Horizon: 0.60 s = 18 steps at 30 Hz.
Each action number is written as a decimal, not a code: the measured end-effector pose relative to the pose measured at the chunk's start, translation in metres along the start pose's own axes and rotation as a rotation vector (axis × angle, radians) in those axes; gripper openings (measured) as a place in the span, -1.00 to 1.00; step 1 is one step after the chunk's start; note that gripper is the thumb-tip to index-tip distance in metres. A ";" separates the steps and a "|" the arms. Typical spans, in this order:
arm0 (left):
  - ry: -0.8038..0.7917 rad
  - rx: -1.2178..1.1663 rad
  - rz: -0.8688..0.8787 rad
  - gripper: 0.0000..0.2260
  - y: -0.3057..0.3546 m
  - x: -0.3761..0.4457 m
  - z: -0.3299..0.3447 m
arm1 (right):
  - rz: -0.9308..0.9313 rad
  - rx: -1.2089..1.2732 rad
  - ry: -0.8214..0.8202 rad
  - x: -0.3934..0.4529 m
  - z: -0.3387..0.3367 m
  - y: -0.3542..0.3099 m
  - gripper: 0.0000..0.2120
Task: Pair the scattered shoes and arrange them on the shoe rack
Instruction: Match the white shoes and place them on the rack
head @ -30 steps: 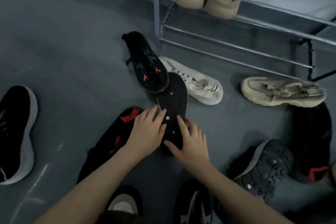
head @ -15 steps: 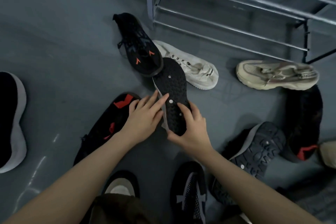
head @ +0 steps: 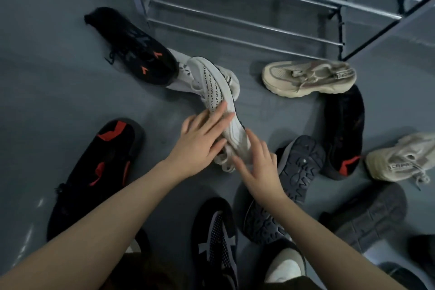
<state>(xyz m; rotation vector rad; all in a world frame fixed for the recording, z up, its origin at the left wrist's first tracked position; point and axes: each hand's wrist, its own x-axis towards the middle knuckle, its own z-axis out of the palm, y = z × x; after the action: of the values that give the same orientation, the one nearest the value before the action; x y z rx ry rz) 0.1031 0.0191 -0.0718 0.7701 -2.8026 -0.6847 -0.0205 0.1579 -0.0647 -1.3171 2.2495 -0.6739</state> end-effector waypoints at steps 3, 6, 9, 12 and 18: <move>0.084 -0.027 -0.145 -0.49 0.016 0.002 0.010 | -0.066 -0.112 0.072 0.001 0.005 0.008 -0.36; 0.134 -0.145 -0.256 -0.44 0.029 -0.002 0.012 | -0.066 0.074 0.080 0.006 0.002 0.011 -0.46; 0.122 -0.230 -0.323 -0.32 0.033 0.004 0.012 | -0.086 0.169 0.054 0.003 0.000 0.013 -0.52; 0.179 -0.294 -0.389 -0.22 0.035 0.014 0.014 | -0.053 0.179 0.072 0.003 -0.002 0.012 -0.56; 0.137 -0.325 -0.514 -0.22 0.039 0.033 0.009 | -0.032 0.024 0.005 0.013 -0.013 0.015 -0.46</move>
<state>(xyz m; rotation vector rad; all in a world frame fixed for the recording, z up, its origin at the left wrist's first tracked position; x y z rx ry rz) 0.0554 0.0351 -0.0608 1.4156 -2.2899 -1.0788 -0.0440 0.1554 -0.0655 -1.3444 2.2217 -0.7139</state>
